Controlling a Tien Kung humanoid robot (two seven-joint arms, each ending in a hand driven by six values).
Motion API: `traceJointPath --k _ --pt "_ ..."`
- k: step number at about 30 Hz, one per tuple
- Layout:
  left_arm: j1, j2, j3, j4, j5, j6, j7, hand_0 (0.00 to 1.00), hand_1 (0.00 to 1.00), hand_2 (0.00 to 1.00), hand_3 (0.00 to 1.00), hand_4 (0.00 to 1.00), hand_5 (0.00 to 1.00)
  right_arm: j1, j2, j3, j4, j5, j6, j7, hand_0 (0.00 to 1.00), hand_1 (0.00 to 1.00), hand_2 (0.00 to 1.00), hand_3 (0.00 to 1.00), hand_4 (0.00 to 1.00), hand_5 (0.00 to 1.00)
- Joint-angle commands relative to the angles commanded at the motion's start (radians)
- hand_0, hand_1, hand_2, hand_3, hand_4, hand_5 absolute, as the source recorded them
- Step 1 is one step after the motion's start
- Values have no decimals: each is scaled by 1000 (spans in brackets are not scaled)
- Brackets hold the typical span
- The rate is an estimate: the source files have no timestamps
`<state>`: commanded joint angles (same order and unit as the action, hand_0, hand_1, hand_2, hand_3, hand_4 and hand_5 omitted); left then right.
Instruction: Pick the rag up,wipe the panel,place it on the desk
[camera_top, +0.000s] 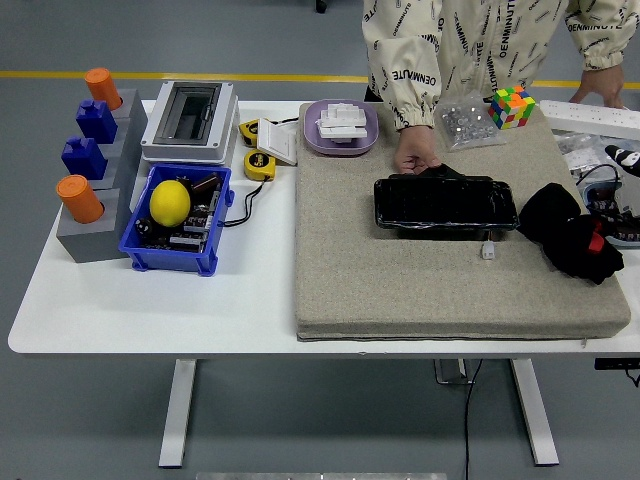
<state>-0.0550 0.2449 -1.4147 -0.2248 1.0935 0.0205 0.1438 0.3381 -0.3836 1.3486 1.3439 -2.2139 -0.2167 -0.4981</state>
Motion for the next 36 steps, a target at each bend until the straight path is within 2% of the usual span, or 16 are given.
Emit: traceJointPath --k 7,11,15,27,36 --pt "1 1 7 -1 -2 0 0 604 642 657 561 627 444 -3 68 -18 -47 17 -72 -36 664 660 729 737 998 634" --pt "1 1 11 -1 -4 0 0 604 641 657 560 628 445 4 83 -37 -100 26 -115 -13 667 660 726 736 998 632" --pt "0 0 13 -1 -5 0 0 604 641 657 560 628 445 10 92 -48 -143 38 -138 11 667 660 726 736 998 632" --pt "-1 -4 6 1 -5 0 0 605 641 656 561 627 445 13 99 -61 -214 68 -157 60 670 658 722 730 998 629" --pt "-6 -9 9 0 -9 -1 0 604 641 657 560 627 445 9 102 -76 -232 83 -164 84 675 657 722 726 998 632"
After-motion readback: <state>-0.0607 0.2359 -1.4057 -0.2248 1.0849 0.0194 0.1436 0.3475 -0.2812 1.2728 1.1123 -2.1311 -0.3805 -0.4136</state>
